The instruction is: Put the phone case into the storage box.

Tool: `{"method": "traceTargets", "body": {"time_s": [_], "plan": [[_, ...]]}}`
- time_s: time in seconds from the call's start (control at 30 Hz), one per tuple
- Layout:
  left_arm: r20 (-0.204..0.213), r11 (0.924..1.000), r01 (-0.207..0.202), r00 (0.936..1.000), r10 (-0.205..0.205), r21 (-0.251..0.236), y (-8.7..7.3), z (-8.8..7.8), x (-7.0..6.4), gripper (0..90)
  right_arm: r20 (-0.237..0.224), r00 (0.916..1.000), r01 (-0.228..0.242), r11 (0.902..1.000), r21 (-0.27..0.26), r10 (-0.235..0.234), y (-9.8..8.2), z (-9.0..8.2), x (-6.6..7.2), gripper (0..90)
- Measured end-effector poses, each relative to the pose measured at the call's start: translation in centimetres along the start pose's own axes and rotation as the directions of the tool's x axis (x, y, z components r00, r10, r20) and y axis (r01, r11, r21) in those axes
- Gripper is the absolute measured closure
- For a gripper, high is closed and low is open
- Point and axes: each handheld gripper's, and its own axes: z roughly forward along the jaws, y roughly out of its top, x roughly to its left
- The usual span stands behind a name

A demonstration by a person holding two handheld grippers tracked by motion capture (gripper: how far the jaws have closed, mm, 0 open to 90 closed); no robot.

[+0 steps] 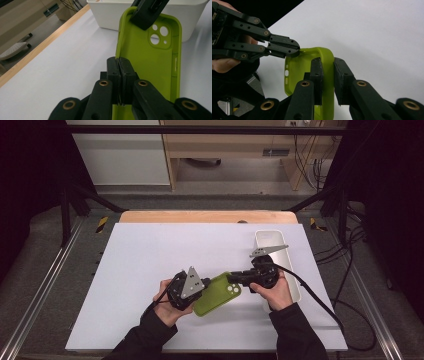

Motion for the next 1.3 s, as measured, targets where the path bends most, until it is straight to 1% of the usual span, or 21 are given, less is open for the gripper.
{"method": "traceTargets", "body": {"time_s": [0.13,0.3,0.33,0.4,0.5,0.57,0.6,0.67,0.73,0.77,0.8,0.83,0.93,0.97,1.03,1.1,1.23,1.3], "plan": [[0.001,1.0000,-0.008,1.0000,0.008,-0.001,0.0,0.1,-0.1,88.3,0.006,1.0000,0.007,0.9999,0.008,-0.007,0.0,-0.1,0.0,79.1],[0.009,0.9999,-0.012,0.9999,0.012,-0.003,0.0,0.2,-0.1,87.6,0.011,0.9999,0.003,1.0000,0.005,-0.003,0.0,-0.2,0.2,79.4],[0.007,0.9999,-0.013,0.9999,0.013,-0.003,0.0,0.3,-0.2,87.3,0.014,0.9999,0.008,1.0000,0.002,-0.008,0.0,-0.2,0.1,79.4],[0.010,0.9999,-0.010,0.9999,0.010,-0.005,0.0,0.3,-0.2,86.4,0.017,0.9998,0.012,0.9999,0.003,-0.012,0.0,-0.3,0.2,79.5],[0.027,0.9996,0.010,0.9996,-0.009,-0.028,-0.1,0.3,0.0,84.6,0.018,0.9997,0.017,0.9998,0.005,-0.017,0.0,-0.3,0.2,79.5],[0.013,0.9988,0.013,0.9998,-0.013,-0.046,0.0,0.2,0.1,78.0,0.013,0.9997,0.019,0.9998,0.003,-0.020,0.0,-0.3,0.2,79.5],[0.021,0.9979,0.026,0.9995,-0.025,-0.060,0.0,0.1,0.2,75.6,0.014,0.9997,0.020,0.9998,0.003,-0.020,0.0,-0.3,0.2,79.5],[0.016,0.9958,0.042,0.9990,-0.041,-0.081,0.0,0.0,0.3,68.2,0.028,0.9992,0.030,0.9996,-0.001,-0.030,0.0,-0.4,0.2,79.5],[0.018,0.9922,0.067,0.9977,-0.065,-0.105,0.1,-0.3,0.6,60.3,0.040,0.9984,0.039,0.9992,-0.004,-0.039,0.1,-0.6,0.2,79.5],[0.016,0.9890,0.085,0.9964,-0.084,-0.121,0.1,-0.4,0.8,56.1,0.044,0.9982,0.042,0.9991,-0.008,-0.041,0.1,-0.7,0.2,79.5],[0.016,0.9871,0.095,0.9955,-0.093,-0.129,0.1,-0.5,0.9,49.8,0.046,0.9979,0.047,0.9988,-0.012,-0.047,0.1,-0.8,0.2,79.5],[0.021,0.9846,0.110,0.9939,-0.108,-0.136,0.1,-0.6,1.1,45.4,0.048,0.9975,0.051,0.9986,-0.014,-0.051,0.1,-0.9,0.2,79.5],[0.048,0.9788,0.151,0.9882,-0.145,-0.138,-0.1,-0.8,1.7,35.9,0.059,0.9961,0.066,0.9975,-0.022,-0.065,0.2,-1.3,0.2,79.5],[0.054,0.9768,0.160,0.9867,-0.153,-0.143,-0.1,-0.9,1.9,33.5,0.064,0.9957,0.068,0.9974,-0.023,-0.067,0.3,-1.5,0.2,79.5],[0.064,0.9743,0.175,0.9838,-0.168,-0.142,-0.3,-1.0,2.3,28.5,0.072,0.9939,0.086,0.9959,-0.029,-0.084,0.3,-1.8,0.2,79.5],[0.075,0.9695,0.195,0.9797,-0.186,-0.148,-0.4,-1.1,2.6,24.5,0.077,0.9924,0.098,0.9945,-0.036,-0.095,0.4,-2.1,0.2,79.4],[0.068,0.9655,0.215,0.9761,-0.206,-0.148,-0.6,-1.3,3.1,15.2,0.094,0.9876,0.131,0.9903,-0.047,-0.126,0.5,-2.8,0.3,79.4],[0.063,0.9630,0.223,0.9744,-0.216,-0.151,-0.7,-1.5,3.3,12.5,0.102,0.9853,0.142,0.9884,-0.052,-0.137,0.6,-3.2,0.3,79.4]]}}
